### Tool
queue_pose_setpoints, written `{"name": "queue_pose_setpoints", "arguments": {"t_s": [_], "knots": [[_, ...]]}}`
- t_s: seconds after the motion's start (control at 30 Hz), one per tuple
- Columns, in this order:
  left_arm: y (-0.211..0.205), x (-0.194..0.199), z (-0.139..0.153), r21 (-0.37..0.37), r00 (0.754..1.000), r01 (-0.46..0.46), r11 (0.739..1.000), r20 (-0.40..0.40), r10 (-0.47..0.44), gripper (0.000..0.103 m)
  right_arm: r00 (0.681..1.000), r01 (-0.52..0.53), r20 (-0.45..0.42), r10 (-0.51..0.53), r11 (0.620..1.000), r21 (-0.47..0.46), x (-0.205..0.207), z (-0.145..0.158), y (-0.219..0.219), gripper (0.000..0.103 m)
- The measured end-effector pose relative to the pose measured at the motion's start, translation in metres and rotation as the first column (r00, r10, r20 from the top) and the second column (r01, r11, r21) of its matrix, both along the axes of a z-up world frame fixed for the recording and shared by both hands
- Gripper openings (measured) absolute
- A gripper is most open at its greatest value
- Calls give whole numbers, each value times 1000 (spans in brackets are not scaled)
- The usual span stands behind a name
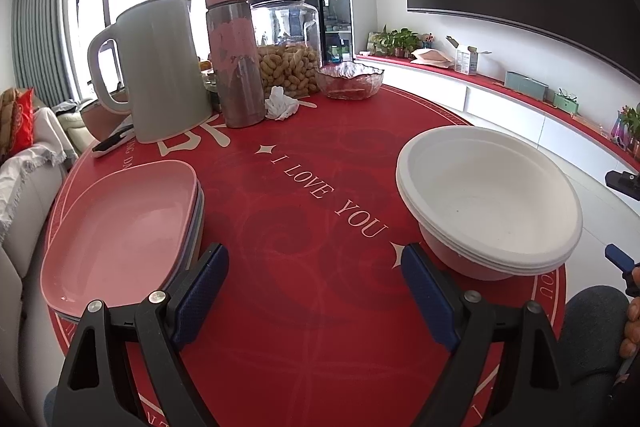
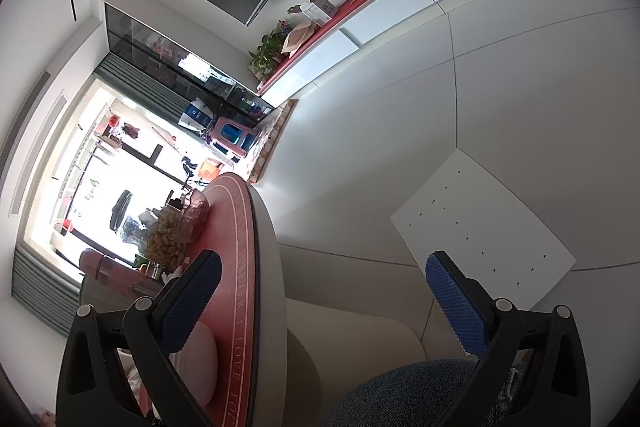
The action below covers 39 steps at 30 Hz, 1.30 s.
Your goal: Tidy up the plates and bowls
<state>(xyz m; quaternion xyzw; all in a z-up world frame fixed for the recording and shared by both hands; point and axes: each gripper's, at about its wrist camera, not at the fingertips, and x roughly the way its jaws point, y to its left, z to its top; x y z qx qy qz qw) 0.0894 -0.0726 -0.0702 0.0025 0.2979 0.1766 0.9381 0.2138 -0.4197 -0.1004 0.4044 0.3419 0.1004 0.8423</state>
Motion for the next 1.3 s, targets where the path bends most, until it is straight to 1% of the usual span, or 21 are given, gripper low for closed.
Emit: {"name": "queue_pose_setpoints", "arguments": {"t_s": [1.1, 1.17, 1.23, 1.3], "knots": [[-1, 0, -2, 4, 1000, -2, 1000, -2, 2, 90, 1000, 3, -5, -3, 1000, 1, -4, 0, 1, 103], [0, -1, -2, -2, 1000, -6, 1000, -2, 6, 90, 1000, -4, -12, 4, 1000, -1, -4, 0, 3, 103], [3, -1, -1, -19, 1000, -13, 1000, 2, 13, 90, 999, -29, -36, 28, 999, -15, -2, 0, 9, 103], [9, 1, 3, -64, 999, -20, 998, -29, 19, 90, 991, -104, -91, 97, 992, -72, 5, 3, 21, 103]]}}
